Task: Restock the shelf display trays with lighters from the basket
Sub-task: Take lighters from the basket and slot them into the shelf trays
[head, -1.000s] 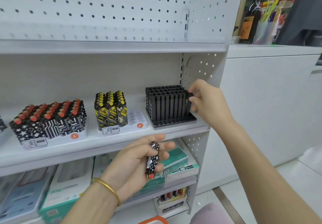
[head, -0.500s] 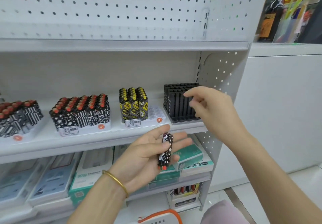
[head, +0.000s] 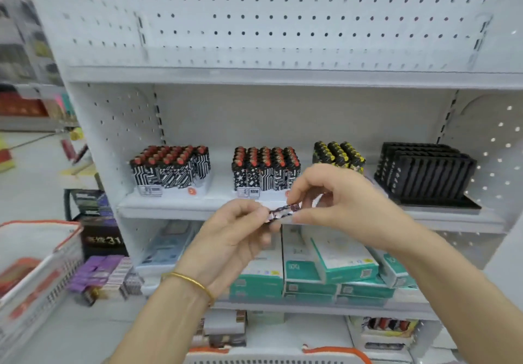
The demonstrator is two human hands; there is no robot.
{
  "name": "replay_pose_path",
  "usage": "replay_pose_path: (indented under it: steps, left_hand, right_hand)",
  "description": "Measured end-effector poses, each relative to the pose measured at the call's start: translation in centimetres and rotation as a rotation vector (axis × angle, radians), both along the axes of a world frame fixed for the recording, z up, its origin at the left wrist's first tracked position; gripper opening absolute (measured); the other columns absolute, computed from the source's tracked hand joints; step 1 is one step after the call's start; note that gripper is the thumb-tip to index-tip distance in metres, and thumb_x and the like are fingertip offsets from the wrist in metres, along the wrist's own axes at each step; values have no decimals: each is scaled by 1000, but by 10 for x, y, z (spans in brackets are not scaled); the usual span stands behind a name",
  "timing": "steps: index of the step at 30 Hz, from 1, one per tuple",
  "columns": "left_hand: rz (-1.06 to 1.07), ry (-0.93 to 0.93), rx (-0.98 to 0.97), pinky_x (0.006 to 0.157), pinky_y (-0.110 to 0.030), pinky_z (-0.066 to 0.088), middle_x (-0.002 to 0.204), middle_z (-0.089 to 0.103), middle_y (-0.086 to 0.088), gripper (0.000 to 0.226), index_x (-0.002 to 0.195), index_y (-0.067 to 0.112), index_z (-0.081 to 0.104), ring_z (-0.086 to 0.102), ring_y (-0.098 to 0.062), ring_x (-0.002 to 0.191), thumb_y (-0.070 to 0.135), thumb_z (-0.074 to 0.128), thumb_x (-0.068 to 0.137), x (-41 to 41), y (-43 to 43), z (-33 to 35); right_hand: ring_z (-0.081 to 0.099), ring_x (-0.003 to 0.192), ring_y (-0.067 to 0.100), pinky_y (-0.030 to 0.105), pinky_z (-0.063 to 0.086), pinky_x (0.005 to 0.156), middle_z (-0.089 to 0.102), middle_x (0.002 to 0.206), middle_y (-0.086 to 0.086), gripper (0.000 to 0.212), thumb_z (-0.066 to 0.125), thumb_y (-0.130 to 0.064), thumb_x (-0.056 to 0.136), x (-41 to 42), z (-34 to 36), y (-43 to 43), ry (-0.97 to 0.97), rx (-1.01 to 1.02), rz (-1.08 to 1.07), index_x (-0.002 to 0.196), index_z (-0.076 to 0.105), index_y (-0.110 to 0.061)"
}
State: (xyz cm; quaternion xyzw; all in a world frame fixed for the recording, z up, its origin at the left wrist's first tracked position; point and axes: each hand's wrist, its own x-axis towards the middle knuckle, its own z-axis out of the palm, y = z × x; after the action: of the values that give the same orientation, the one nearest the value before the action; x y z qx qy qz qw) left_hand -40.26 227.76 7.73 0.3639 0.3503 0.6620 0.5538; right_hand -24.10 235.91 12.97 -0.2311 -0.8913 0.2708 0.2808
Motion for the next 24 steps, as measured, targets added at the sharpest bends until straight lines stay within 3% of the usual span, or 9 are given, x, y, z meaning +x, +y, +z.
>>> replay_pose_path:
  steps: [4, 8, 15, 18, 21, 24]
  left_hand:
    - [220, 100, 54, 53, -20, 49, 85, 66, -8, 32, 106, 6, 53, 62, -12, 63, -2, 60, 76, -34, -13, -3]
    - [367, 168, 84, 56, -20, 49, 86, 65, -2, 37, 115, 12, 52, 58, -10, 66, -9, 56, 85, -54, -18, -6]
    - [460, 242, 69, 61, -24, 48, 80, 65, -4, 33, 111, 17, 52, 56, -12, 61, -3, 59, 86, -69, -15, -1]
    - [491, 281, 40, 64, -26, 48, 81, 62, -5, 33, 113, 16, 52, 55, -11, 59, 1, 61, 86, -71, -13, 0]
    - [512, 329, 31, 65, -27, 50, 79, 61, -4, 32, 110, 18, 53, 60, -10, 64, 3, 64, 84, -69, -9, -2]
    - [517, 333, 15, 64, -29, 52, 81, 63, -5, 31, 106, 18, 52, 64, -11, 67, 5, 67, 82, -67, -5, -3]
  right_hand:
    - [54, 60, 0, 27, 50, 58, 62, 73, -6, 7, 69, -10, 80, -40, 1, -11, 29, -92, 56, 77, 64, -14]
    - [58, 70, 9, 32, 53, 62, 63, 83, 1, 22, 72, -5, 78, -73, 2, -12, -20, -205, 97, 91, 57, -16]
    - [61, 72, 23, 36, 54, 66, 58, 87, 4, 51, 67, -6, 82, -99, 0, -11, -89, -330, 166, 123, 50, -31]
    - [65, 76, 26, 41, 56, 70, 58, 92, 1, 50, 67, -12, 82, -101, 0, -11, -93, -247, 132, 122, 50, -35]
    - [61, 80, 14, 25, 50, 73, 58, 95, -4, 50, 74, -27, 76, -104, -2, -11, -153, -24, 69, 121, 53, -32]
    - [57, 80, 12, 18, 44, 67, 60, 92, -4, 47, 77, -25, 73, -107, -2, -11, -177, 105, 34, 115, 55, -29]
